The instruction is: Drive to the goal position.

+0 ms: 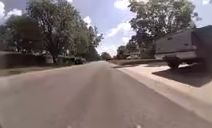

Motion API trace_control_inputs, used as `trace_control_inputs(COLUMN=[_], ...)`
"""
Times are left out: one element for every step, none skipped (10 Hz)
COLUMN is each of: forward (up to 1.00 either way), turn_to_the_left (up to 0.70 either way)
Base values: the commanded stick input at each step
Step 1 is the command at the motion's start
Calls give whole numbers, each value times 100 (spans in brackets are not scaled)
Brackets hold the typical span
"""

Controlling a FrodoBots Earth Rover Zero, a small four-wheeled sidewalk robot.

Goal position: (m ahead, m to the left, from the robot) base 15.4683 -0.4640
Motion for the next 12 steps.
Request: trace_control_inputs(forward=[70, 70, 70, 70, 70, 70, 70, 70, 70, 70, 70, 70], turn_to_the_left=[0, 0, 0, 0, 0, 0, 0, 0, 0, 0, 0, 0])
